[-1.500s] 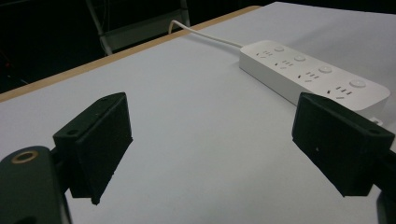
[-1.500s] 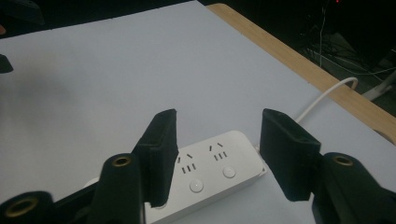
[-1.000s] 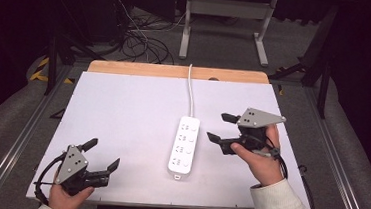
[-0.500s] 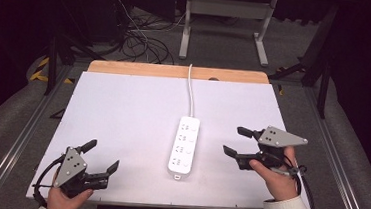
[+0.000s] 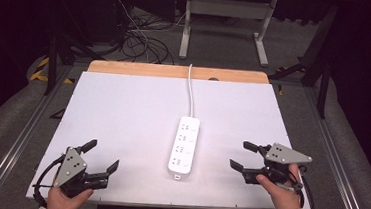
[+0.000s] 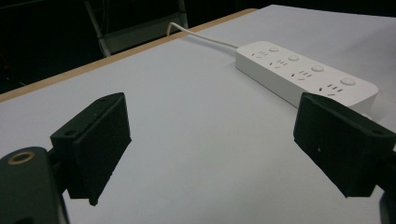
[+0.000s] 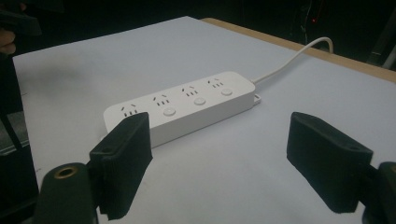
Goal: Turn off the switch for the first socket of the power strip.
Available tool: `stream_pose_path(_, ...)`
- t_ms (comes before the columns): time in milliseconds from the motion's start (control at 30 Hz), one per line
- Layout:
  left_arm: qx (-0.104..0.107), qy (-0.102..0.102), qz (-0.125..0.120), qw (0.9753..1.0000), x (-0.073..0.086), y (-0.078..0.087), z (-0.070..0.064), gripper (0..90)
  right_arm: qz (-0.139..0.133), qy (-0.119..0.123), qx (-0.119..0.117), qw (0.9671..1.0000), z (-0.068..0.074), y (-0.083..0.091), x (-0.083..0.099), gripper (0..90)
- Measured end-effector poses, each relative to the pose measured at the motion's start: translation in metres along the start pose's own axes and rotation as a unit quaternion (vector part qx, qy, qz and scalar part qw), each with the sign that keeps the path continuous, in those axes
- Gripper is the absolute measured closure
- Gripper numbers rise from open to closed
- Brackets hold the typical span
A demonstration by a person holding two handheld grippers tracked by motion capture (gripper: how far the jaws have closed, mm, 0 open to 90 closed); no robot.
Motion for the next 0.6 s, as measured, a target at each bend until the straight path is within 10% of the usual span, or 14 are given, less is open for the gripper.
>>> stream_pose_path(600, 0.007, -0.008, 0.005, 0.9999, 0.002, -0.002, -0.001, 11.8, 0.048, -0.020, 0.029, 0.9982, -0.012, 0.001, 0.048, 22.1)
Point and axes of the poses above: each handheld gripper's, and its own axes: y roughly backward along the jaws, x roughly out of its underside, z roughly to its left, the point moved 4 cm from there along -y, roughly forward along the jaws, and after that the axes turned 14 degrees about -y, right-handed, at the moved point
